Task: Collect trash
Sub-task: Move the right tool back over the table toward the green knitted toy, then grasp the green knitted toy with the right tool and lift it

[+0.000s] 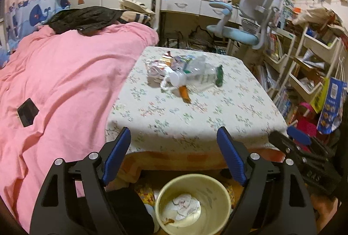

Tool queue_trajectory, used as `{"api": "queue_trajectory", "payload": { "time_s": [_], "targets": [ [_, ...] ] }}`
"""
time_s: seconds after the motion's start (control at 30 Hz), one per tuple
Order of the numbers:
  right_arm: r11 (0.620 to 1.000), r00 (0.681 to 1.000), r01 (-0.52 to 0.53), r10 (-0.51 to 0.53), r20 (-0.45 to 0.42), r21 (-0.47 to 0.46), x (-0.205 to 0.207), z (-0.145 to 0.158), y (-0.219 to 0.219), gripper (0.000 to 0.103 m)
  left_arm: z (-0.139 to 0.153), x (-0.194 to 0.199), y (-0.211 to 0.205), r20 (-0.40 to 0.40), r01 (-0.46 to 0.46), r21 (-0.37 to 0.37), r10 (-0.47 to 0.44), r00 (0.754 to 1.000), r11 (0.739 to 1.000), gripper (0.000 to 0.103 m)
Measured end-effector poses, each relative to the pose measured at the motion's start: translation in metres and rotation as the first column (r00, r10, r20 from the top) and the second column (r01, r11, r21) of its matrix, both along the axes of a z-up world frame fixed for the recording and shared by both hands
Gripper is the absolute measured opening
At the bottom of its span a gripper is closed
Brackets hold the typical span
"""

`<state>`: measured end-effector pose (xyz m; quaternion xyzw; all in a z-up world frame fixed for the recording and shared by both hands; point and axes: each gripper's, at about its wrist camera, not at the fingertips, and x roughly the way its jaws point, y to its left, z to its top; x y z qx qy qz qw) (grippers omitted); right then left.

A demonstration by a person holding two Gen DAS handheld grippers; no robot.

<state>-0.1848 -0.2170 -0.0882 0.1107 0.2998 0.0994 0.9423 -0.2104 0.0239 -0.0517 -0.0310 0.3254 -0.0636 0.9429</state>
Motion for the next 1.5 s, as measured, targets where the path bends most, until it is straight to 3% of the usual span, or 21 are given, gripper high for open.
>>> {"api": "queue_trajectory", "payload": {
  "time_s": [0.4,0.8,1.07,1.5],
  "targets": [
    [1.0,1.0,0.012,-0.011,0.027,-0.024,0.028,0.016,-0.003,0.084,0.016,0.051,0.017,0.04,-0.052,0.007,0.052,0.998,0.999,0.082],
    [0.997,1.0,0.017,-0.015,0.026,-0.079,0.083,0.03,-0.017,0.084,-0.001,0.1,0.03,-0.019,-0.112,-0.043,0.111,0.994,0.993,0.082],
    [0.995,0.998,0.042,-0.046,-0.041,-0.093,0.128,0.021,-0.031,0.084,-0.004,0.144,0.015,-0.025,-0.111,0.004,0.111,0.994,0.994,0.082],
    [0.997,0.992,0.038,-0.046,-0.117,-0.07,0.216,-0.001,-0.028,0.083,-0.039,0.25,0.012,-0.128,-0.171,0.096,0.182,0.975,0.981,0.082]
  ]
}}
